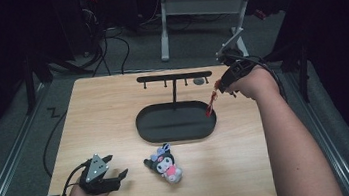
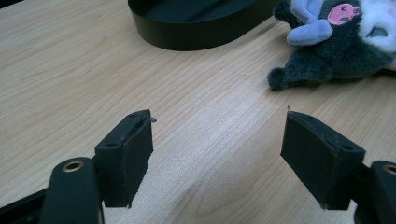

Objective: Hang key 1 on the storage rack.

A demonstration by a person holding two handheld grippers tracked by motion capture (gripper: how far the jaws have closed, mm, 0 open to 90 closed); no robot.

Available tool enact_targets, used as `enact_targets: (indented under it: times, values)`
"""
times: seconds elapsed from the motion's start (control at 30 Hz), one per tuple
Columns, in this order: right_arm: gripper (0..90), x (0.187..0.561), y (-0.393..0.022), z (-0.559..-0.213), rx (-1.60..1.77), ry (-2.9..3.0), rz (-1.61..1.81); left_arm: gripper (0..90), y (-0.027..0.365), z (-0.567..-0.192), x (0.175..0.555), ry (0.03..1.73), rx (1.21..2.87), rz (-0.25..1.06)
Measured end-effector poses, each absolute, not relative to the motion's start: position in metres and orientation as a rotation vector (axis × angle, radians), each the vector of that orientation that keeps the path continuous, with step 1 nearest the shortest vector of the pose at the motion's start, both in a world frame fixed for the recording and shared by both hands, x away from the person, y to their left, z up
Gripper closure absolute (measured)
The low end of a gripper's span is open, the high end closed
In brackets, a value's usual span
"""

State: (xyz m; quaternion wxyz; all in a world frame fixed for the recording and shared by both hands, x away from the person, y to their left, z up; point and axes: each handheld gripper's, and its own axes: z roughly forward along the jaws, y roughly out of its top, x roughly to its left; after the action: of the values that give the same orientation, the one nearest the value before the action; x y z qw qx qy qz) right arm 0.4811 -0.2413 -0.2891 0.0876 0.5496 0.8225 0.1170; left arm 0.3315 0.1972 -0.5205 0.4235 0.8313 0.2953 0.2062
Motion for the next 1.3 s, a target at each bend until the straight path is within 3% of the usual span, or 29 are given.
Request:
enact_targets:
  times: [0.87,1.3]
  values:
    - [65.6,0.506,-0.225,-0.279,1.629,2.403,0.410,25.3,0.198,-0.521,0.332,0.734,2.086,0.506]
    - [65.6,0.513,-0.230,-0.291,1.655,2.373,0.392,25.2,0.199,-0.521,0.333,0.742,2.087,0.503]
